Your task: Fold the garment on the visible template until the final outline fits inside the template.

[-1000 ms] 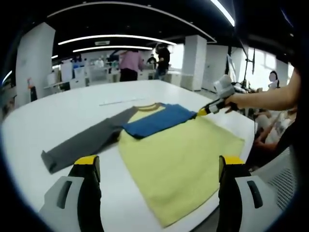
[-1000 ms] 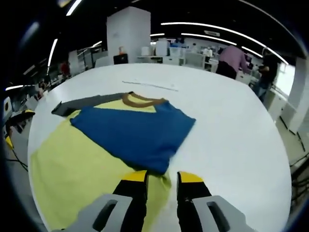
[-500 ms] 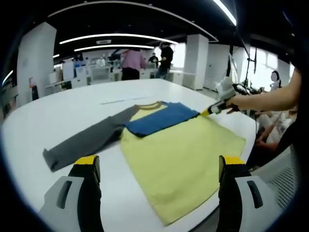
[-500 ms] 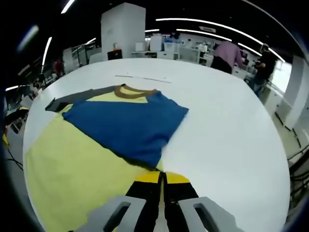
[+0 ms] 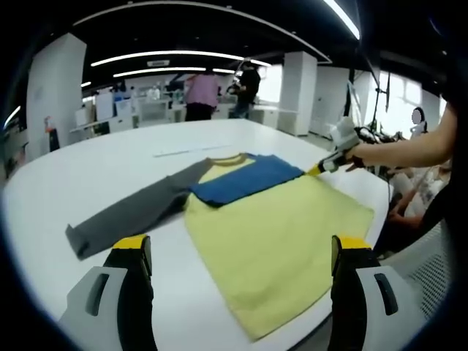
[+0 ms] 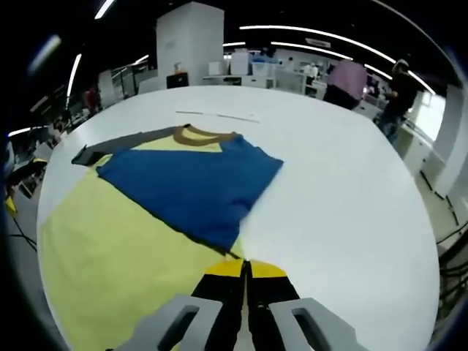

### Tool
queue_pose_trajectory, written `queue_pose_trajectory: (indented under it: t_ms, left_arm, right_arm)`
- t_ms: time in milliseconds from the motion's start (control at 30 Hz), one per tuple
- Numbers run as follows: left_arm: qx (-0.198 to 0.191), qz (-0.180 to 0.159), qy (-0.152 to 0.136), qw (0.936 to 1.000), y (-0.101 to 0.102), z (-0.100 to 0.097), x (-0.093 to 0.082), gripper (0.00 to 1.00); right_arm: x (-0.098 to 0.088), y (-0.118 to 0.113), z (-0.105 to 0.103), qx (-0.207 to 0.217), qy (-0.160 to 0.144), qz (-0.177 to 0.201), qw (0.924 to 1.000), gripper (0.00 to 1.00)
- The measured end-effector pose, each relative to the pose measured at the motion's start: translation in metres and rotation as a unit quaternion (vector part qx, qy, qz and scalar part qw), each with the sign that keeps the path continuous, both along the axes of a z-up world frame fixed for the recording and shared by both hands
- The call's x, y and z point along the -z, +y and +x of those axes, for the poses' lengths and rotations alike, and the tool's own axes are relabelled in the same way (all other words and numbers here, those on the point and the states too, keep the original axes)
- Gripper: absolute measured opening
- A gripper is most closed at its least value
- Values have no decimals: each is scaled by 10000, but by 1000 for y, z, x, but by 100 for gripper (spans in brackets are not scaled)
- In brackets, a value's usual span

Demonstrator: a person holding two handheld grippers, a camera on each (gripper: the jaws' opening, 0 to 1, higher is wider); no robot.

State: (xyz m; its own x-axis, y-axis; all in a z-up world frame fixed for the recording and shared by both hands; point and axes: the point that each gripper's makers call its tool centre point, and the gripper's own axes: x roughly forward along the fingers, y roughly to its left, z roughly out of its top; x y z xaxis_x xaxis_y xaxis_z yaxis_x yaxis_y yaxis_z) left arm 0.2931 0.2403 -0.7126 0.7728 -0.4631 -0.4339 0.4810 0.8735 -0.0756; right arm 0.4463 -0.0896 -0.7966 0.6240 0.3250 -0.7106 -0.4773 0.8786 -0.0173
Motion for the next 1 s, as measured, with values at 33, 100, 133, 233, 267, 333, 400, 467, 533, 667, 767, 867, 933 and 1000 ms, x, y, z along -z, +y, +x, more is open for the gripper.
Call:
queue_pose_trajectory:
  t_ms: [33,100,133,233,267,333,400,467,533,667,767,867,933,1000]
  left_arm:
    - [-4,5,2,10000,0,0,0,99]
    - [-14,-4,4,10000,1,0,0,99]
    - [-21,-10,-1,10000,2,0,0,99]
    - [-37,-5,-4,10000,2,0,0,99]
    - [-45,-8,2,10000,3,0,0,99]
    - [-53,-1,11,10000,3,0,0,99]
    - [-52,6,15,10000,2,0,0,99]
    - [-73,-5,16,10000,2,0,-1,99]
    - [-97,-26,12,9999,4,2,-2,99]
    - [-147,-74,12,9999,7,4,-3,99]
    - [-185,-48,23,9998,11,5,-2,99]
    - [-220,-60,11,9997,13,7,-3,99]
    - [-239,-75,-1,9997,15,8,-4,98]
    - [-258,-49,-13,9997,17,9,-5,98]
  right_arm:
    - [0,0,0,5,0,4,10000,0]
    - [0,-3,0,10,11,-6,10000,0]
    - [0,-4,0,10,13,-11,10000,0]
    - [0,-9,0,17,21,-37,10000,0]
    - [0,-12,0,32,21,-43,10000,0]
    - [-1,-15,0,45,20,-60,10000,0]
    - [-1,-16,0,29,13,-75,10000,0]
    - [-4,-15,-1,41,6,20,10000,0]
    - [-7,-11,-1,202,54,328,9992,0]
    - [-15,-8,-2,248,100,663,9974,15]
    - [-24,-2,-3,167,38,817,9965,23]
    - [-35,8,-4,15,-35,1109,9938,37]
    - [-41,12,-6,-68,-86,1179,9930,46]
    - [-48,19,-9,-212,-111,1280,9915,53]
